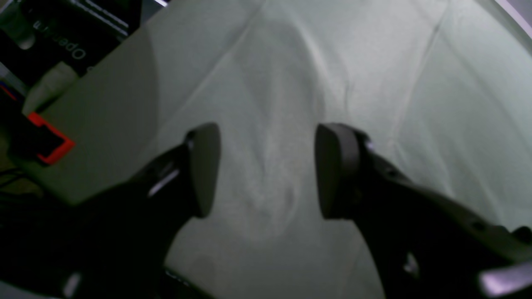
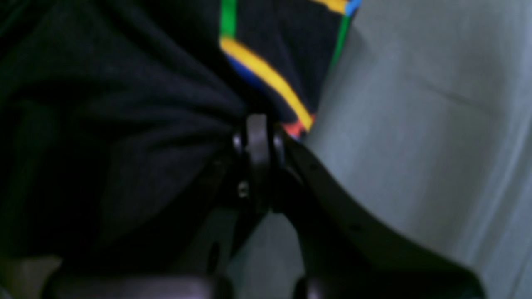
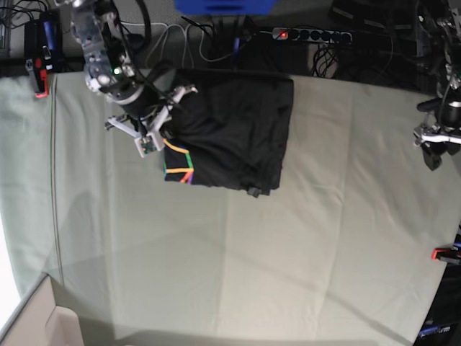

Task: Layout the t-shirt on the table in an organized manner, then fold the t-shirt properly
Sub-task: 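Open the right gripper and raise it off the shirt, then lower the left gripper onto the stack's edge and grasp it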

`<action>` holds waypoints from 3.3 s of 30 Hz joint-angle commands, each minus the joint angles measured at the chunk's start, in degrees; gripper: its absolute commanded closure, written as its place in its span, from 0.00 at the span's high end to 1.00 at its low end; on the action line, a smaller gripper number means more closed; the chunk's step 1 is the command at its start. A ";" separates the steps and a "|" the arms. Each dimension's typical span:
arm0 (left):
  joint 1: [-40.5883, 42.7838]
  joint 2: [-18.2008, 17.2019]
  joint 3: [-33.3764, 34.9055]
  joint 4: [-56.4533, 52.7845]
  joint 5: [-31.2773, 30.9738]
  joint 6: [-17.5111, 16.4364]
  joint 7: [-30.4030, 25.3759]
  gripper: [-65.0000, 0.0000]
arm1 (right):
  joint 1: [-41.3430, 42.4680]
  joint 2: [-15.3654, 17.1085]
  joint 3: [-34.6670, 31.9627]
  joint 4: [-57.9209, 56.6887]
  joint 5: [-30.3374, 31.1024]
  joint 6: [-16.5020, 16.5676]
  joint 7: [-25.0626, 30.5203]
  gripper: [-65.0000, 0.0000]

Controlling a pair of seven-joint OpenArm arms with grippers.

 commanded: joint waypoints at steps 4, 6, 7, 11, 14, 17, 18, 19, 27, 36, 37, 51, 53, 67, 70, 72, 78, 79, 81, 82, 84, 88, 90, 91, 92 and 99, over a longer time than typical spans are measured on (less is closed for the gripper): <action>-0.32 -0.46 0.06 1.43 -0.27 -0.20 -1.46 0.55 | -2.26 -0.17 -0.02 6.60 0.64 -0.22 1.81 0.00; -0.41 -0.46 0.50 1.60 -0.45 -0.20 -1.46 0.55 | -2.87 -0.79 -0.19 7.22 0.64 -0.22 1.81 0.00; -0.50 -0.37 1.47 1.60 -0.45 -0.20 -1.46 0.55 | -2.87 -1.58 -0.19 7.22 0.64 -0.22 1.81 0.00; -0.50 -0.37 7.09 1.60 -0.45 -0.20 -1.46 0.55 | -3.75 -2.72 -0.72 7.22 0.64 -0.22 1.81 0.00; -0.59 -0.28 12.37 1.34 -0.45 -0.20 -1.46 0.56 | -3.58 -2.63 -4.94 7.57 0.64 -0.22 1.54 0.00; -0.59 0.25 21.07 1.87 -0.36 -0.20 -1.46 0.56 | -2.96 -2.63 -5.99 7.13 0.64 -0.22 1.45 0.00; -0.68 0.25 24.32 2.13 -0.45 -0.20 -1.46 0.56 | -2.79 -2.63 -5.99 7.04 0.64 -0.22 1.45 0.00; -0.68 0.33 27.58 2.31 -0.10 -0.02 -1.46 0.56 | -2.70 -2.63 -5.99 7.04 0.64 -0.22 1.45 0.00; -1.12 2.88 39.00 -1.21 0.17 0.24 -1.46 0.55 | -2.61 -0.61 0.78 7.40 0.55 -0.22 1.37 0.00; 0.47 3.59 39.09 -2.09 0.17 0.24 -1.37 0.55 | -2.61 -0.61 5.17 7.31 0.64 -0.22 1.37 0.00; 0.47 3.59 39.27 -2.09 0.17 0.24 -1.37 0.55 | -2.61 -0.70 5.17 7.31 0.64 -0.22 1.37 0.00; -1.47 3.24 45.16 -5.17 0.17 -0.02 -1.90 0.20 | -2.96 -0.70 5.08 7.22 0.64 -0.22 1.37 0.00; -1.64 1.57 44.46 -3.76 -0.01 0.07 -1.90 0.09 | -3.14 -0.70 5.17 7.22 0.64 -0.22 1.37 0.00; -1.20 -1.34 39.00 -0.51 0.08 0.07 -1.46 0.00 | -3.31 -0.96 5.17 7.22 0.64 -0.22 1.37 0.00; -0.94 -2.13 39.00 -1.74 0.08 -0.02 -1.46 0.00 | -3.31 -0.96 5.08 7.22 0.64 -0.22 1.37 0.00; -1.20 -2.30 39.00 -3.06 -0.36 -0.02 -1.37 0.02 | -3.31 -0.96 4.91 7.31 0.64 -0.22 1.37 0.00; -0.94 -1.86 39.00 -4.90 -0.45 0.24 -1.37 0.36 | -3.31 -0.96 4.73 7.40 0.64 -0.22 1.28 0.00; -0.85 -1.86 39.09 -4.73 -0.45 0.24 -1.37 0.44 | -3.31 -0.96 4.73 7.40 0.64 -0.22 1.28 0.00; -0.85 -1.78 39.09 -4.55 -0.45 -0.02 -1.37 0.56 | -3.31 -0.96 4.73 7.40 0.64 -0.22 1.28 0.00; -0.85 -1.78 39.09 -4.46 -0.45 -0.11 -1.37 0.62 | -3.31 -0.96 4.73 7.40 0.64 -0.22 1.28 0.00; -0.85 -1.78 39.00 -3.58 -0.45 -0.11 -1.37 0.72 | -3.31 -0.96 4.73 7.40 0.64 -0.22 1.28 0.00; -1.47 -1.86 38.74 -3.49 -0.45 -0.11 -1.46 0.80 | -3.31 -0.96 4.73 7.40 0.64 -0.22 1.28 0.00; -3.14 -1.69 39.00 -4.55 -0.45 -0.11 -1.46 0.80 | -3.31 -0.96 4.73 7.40 0.64 -0.22 1.28 0.00; -4.10 -1.25 39.27 -5.34 -0.45 -0.11 -1.46 0.80 | -3.31 -0.96 4.73 7.40 0.64 -0.22 1.28 0.00; -4.81 -0.37 39.80 -6.31 -0.45 -0.11 -1.46 0.80 | -3.31 -0.96 4.73 7.40 0.64 -0.22 1.28 0.00; -10.17 3.24 44.89 -13.08 -0.45 -0.11 -1.46 0.80 | -3.31 -0.79 4.91 7.40 0.64 -0.22 1.28 0.00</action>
